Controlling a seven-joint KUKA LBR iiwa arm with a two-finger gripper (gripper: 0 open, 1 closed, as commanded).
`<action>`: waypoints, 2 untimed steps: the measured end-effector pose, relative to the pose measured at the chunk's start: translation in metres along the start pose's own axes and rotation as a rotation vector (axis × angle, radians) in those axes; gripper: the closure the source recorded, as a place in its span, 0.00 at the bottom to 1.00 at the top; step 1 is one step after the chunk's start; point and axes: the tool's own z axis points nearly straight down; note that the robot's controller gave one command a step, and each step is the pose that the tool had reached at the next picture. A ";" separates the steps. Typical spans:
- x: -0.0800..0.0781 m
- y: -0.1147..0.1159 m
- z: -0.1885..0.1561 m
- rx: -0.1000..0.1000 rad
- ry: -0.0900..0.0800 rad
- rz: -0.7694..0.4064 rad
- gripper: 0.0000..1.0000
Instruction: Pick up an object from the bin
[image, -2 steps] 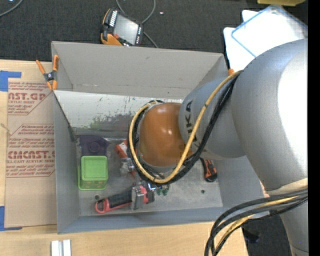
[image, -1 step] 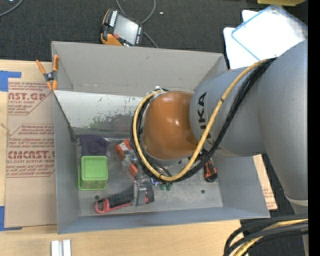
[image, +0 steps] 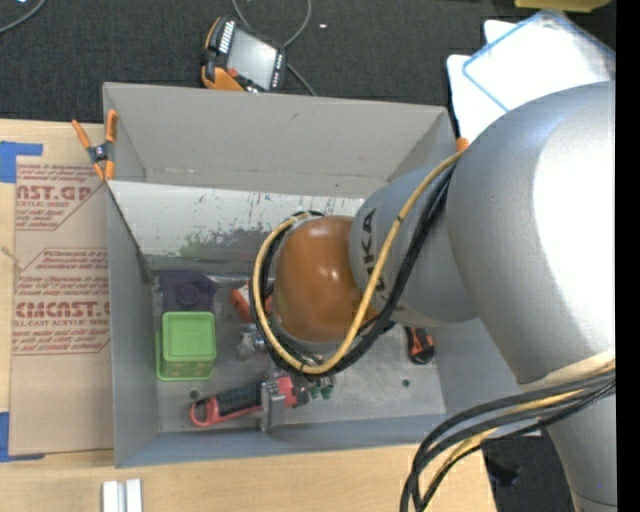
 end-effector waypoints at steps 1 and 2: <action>0.011 -0.001 0.001 -0.003 -0.043 -0.083 0.00; 0.002 0.001 0.001 -0.002 0.001 -0.005 1.00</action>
Offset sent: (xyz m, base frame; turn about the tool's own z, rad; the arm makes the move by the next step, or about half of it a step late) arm -0.0009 -0.0002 -0.0002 -0.0049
